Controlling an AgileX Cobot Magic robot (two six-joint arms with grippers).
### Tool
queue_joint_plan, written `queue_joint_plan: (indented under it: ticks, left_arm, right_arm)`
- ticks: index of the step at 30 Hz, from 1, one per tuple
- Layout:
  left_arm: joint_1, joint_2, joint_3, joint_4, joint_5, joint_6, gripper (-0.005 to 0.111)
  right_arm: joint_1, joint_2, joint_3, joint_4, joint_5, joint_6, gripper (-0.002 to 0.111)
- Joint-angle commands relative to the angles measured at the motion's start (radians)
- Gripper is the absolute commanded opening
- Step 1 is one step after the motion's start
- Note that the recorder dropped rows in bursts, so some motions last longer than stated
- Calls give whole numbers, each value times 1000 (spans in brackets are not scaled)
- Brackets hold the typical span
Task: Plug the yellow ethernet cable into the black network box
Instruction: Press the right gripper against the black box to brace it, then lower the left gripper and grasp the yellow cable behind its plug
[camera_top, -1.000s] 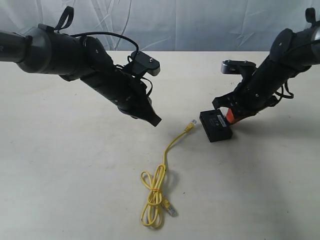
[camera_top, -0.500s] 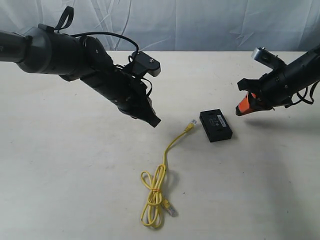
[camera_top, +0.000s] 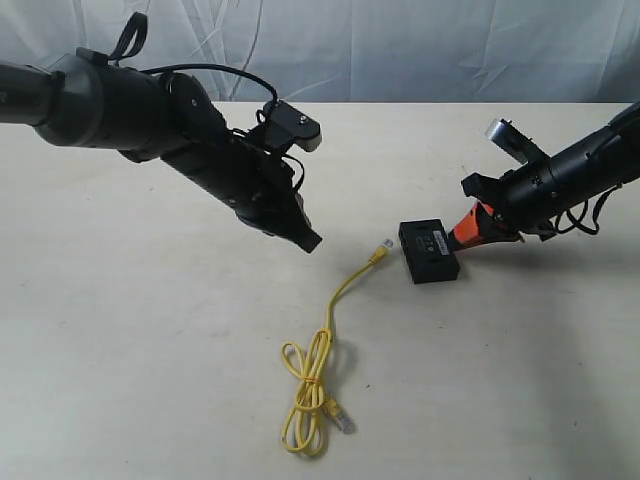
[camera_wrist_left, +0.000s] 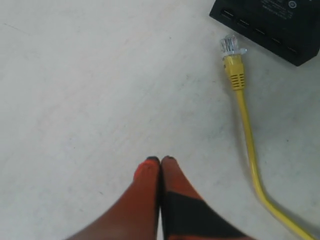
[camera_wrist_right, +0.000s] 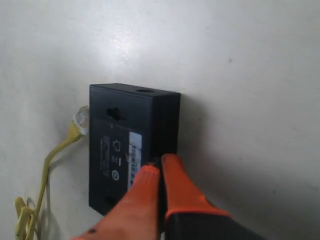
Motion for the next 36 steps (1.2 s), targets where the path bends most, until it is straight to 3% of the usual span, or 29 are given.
queue_joint_plan:
  ticks: [1, 10, 15, 18, 21, 31, 36]
  left_arm:
    - [-1, 5, -7, -5, -31, 4, 0]
    - [-1, 30, -7, -23, 19, 241, 0]
    - [-1, 30, -8, -110, 5, 258, 0]
    - [-7, 30, -43, -115, 78, 258, 0]
    - [-14, 30, -109, -107, 153, 215, 0]
    - [-86, 85, -201, 98, 146, -162, 0]
    - [-130, 95, -201, 100, 95, -177, 0]
  right_arm:
    - [-5, 1, -3, 15, 4, -13, 0]
    - [-5, 1, -3, 15, 0, -13, 0]
    - [-5, 1, -3, 15, 1, -13, 0]
    - [-5, 1, -3, 15, 1, -13, 0]
    - [-5, 1, -3, 15, 1, -13, 0]
    - [-5, 1, -3, 38, -3, -13, 0]
    - [-5, 1, -3, 43, -3, -13, 0]
